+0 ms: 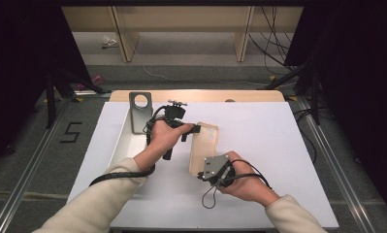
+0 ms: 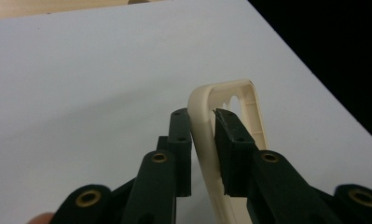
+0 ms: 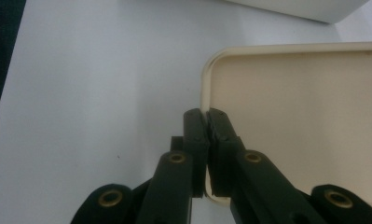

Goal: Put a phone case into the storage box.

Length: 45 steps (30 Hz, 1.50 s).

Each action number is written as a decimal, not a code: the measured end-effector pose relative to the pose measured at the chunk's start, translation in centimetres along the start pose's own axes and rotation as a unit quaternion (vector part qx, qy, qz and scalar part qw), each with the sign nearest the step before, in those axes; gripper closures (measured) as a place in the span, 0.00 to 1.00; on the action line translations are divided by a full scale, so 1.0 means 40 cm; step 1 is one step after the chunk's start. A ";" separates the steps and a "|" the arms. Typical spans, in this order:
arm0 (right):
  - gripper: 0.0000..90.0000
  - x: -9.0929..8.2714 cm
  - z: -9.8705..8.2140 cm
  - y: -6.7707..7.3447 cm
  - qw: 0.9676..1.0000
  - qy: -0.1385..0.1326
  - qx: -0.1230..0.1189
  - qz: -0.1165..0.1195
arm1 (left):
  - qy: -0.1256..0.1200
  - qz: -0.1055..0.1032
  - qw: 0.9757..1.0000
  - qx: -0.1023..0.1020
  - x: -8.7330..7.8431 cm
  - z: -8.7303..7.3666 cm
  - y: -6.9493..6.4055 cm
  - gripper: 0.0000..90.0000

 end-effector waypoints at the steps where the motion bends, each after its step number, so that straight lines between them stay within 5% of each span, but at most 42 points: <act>1: 0.98 0.000 0.000 0.000 1.000 0.000 0.000 0.000 | -0.005 -0.004 1.000 -0.002 -0.003 0.002 -0.004 0.85; 9: 0.97 0.006 -0.004 -0.002 1.000 0.002 0.006 -0.005 | -0.038 -0.041 0.998 -0.003 -0.025 0.006 -0.034 0.91; 11: 0.97 0.008 -0.007 -0.008 1.000 -0.005 0.013 -0.006 | -0.050 -0.047 0.997 0.017 -0.031 0.008 -0.044 0.91; 12: 0.92 0.007 -0.013 -0.012 1.000 -0.007 0.023 -0.009 | -0.064 -0.034 0.996 0.048 -0.039 0.010 -0.045 0.91; 14: 0.85 0.004 -0.015 -0.016 0.999 -0.014 0.038 -0.013 | -0.076 -0.025 0.995 0.060 -0.046 0.011 -0.041 0.91; 18: 0.69 -0.002 -0.014 -0.025 0.997 -0.029 0.073 -0.018 | -0.096 -0.021 0.993 0.063 -0.067 0.010 -0.022 0.91; 21: 0.68 -0.006 -0.014 -0.028 0.995 -0.040 0.093 -0.014 | -0.101 -0.016 0.993 0.064 -0.079 0.007 -0.011 0.91; 24: 0.62 -0.016 -0.020 -0.032 0.991 -0.053 0.125 -0.013 | -0.115 -0.025 0.992 0.054 -0.107 -0.001 0.009 0.91; 28: 0.53 -0.026 -0.029 -0.041 0.984 -0.072 0.160 -0.020 | -0.130 -0.010 0.990 0.060 -0.137 -0.013 0.038 0.91; 45: 0.33 -0.061 -0.076 -0.084 0.965 -0.116 0.227 -0.059 | -0.177 -0.011 0.983 0.051 -0.217 -0.048 0.081 0.91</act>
Point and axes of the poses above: each handheld gripper's, and its own axes: x roughly forward along the jaws, z roughly out of its top, y roughly to its left, the point moved 6 cm from there along x, roughly forward along the jaws, and after that the axes turned 3 degrees about z, right-handed, at the moved point
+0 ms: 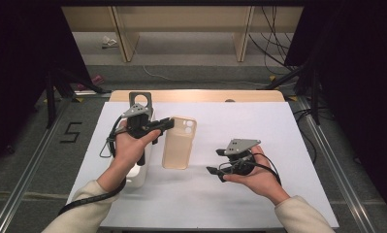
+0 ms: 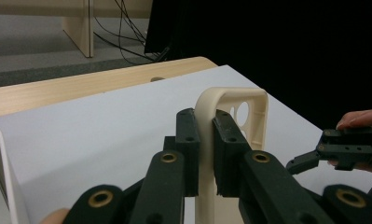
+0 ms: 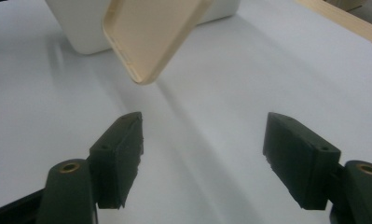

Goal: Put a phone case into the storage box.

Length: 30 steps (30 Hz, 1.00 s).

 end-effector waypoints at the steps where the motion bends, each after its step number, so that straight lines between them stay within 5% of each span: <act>1: 0.31 -0.005 -0.003 -0.008 1.000 -0.005 0.004 -0.006 | -0.001 -0.001 1.000 0.001 -0.006 -0.002 -0.002 0.91; 17: 0.27 -0.073 -0.035 -0.057 0.997 -0.041 0.046 -0.037 | -0.012 0.001 1.000 0.007 -0.047 0.001 0.012 0.91; 30: 0.26 -0.091 -0.048 -0.068 0.996 -0.047 0.055 -0.051 | -0.031 0.004 0.999 0.011 -0.075 0.027 0.022 0.91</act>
Point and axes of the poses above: each handheld gripper's, and its own axes: x roughly forward along the jaws, z roughly out of its top, y roughly to its left, the point moved 6 cm from there along x, roughly forward along the jaws, and after that the axes turned 3 degrees about z, right-handed, at the moved point
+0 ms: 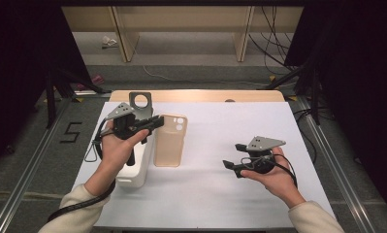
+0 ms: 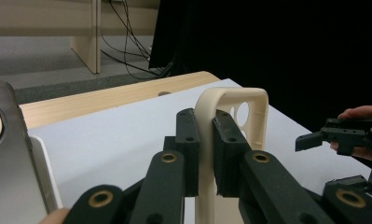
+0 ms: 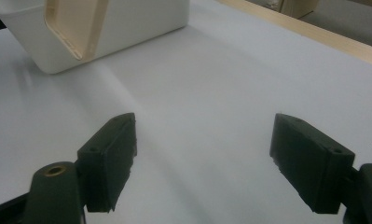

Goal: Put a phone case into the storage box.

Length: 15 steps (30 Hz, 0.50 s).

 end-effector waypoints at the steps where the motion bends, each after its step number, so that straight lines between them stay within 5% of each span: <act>1: 0.26 -0.002 -0.001 -0.002 1.000 0.000 0.000 -0.001 | -0.002 0.001 1.000 0.000 -0.003 0.003 0.001 0.91; 15: 0.26 -0.020 -0.011 -0.013 1.000 -0.006 0.009 -0.014 | -0.022 0.012 1.000 0.006 -0.036 0.036 0.024 0.91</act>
Point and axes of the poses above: each handheld gripper's, and its own axes: x roughly forward along the jaws, z roughly out of its top, y roughly to its left, the point moved 6 cm from there along x, roughly forward along the jaws, and after that the axes turned 3 degrees about z, right-handed, at the moved point
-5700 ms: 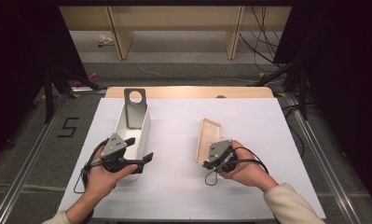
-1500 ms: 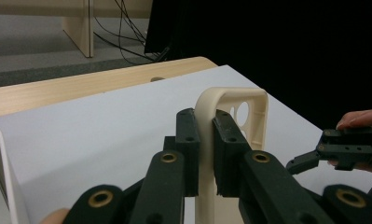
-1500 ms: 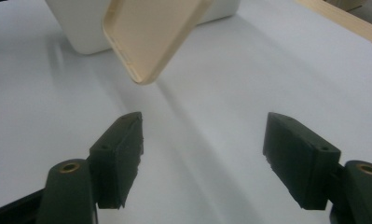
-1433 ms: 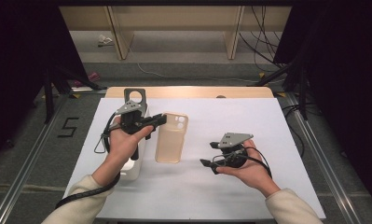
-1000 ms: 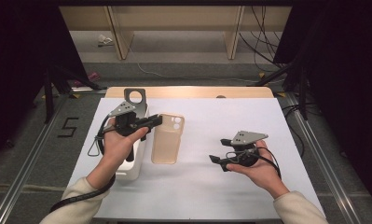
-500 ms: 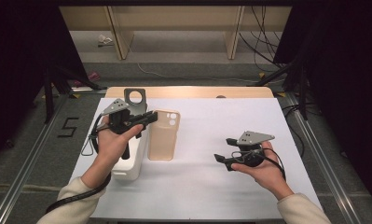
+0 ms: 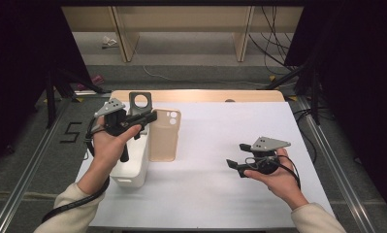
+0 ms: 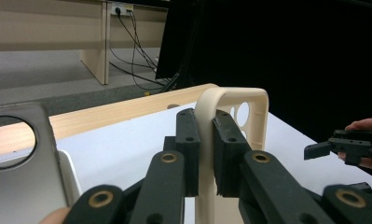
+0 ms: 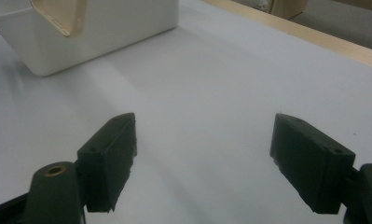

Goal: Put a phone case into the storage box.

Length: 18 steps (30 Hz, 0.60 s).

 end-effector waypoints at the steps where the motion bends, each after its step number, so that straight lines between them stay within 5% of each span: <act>1: 0.26 -0.001 -0.001 -0.001 1.000 0.000 0.000 -0.001 | -0.002 0.001 1.000 -0.001 -0.002 0.002 0.002 0.91; 18: 0.25 -0.012 -0.010 -0.011 1.000 -0.001 0.005 -0.010 | -0.016 0.012 1.000 -0.004 -0.029 0.027 0.032 0.91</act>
Point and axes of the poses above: each handheld gripper's, and its own axes: x roughly forward along the jaws, z roughly out of its top, y roughly to its left, the point moved 6 cm from there along x, roughly forward along the jaws, and after that the axes turned 3 degrees about z, right-handed, at the moved point
